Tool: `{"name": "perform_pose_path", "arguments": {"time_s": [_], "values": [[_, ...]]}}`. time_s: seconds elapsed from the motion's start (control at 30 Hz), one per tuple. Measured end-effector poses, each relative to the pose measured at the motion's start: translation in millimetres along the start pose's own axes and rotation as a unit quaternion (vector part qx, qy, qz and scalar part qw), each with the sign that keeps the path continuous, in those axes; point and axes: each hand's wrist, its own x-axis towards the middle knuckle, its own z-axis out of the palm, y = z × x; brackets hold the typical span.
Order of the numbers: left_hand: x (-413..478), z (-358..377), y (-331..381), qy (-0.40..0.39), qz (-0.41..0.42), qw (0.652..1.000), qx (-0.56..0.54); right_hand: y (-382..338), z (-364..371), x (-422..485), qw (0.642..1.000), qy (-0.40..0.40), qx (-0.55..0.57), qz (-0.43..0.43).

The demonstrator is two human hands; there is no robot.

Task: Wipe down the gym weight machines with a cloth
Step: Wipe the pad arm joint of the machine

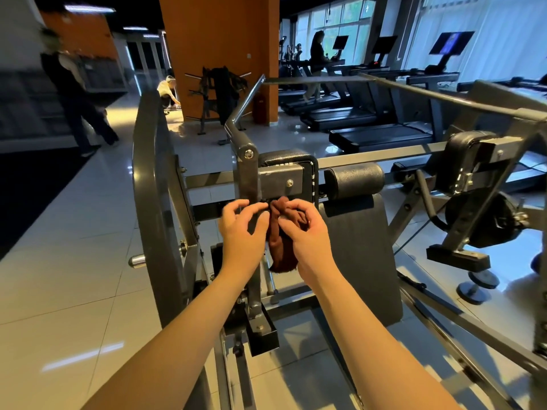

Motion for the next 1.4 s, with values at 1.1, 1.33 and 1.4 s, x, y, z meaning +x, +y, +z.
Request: {"name": "perform_pose_path", "arguments": {"time_s": [1.1, 1.33, 1.4], "values": [[5, -1, -18, 0.012, 0.01, 1.0, -0.014, 3, 54, 53, 0.947, 0.081, -0.244, -0.192], [-6, -11, -13, -0.01, -0.02, 1.0, -0.006, 13, 39, 36, 0.961, 0.024, -0.253, -0.109], [-10, -17, -14, -0.022, -0.039, 0.999, -0.028, 16, 34, 27, 0.961, 0.019, -0.253, -0.111]]}}
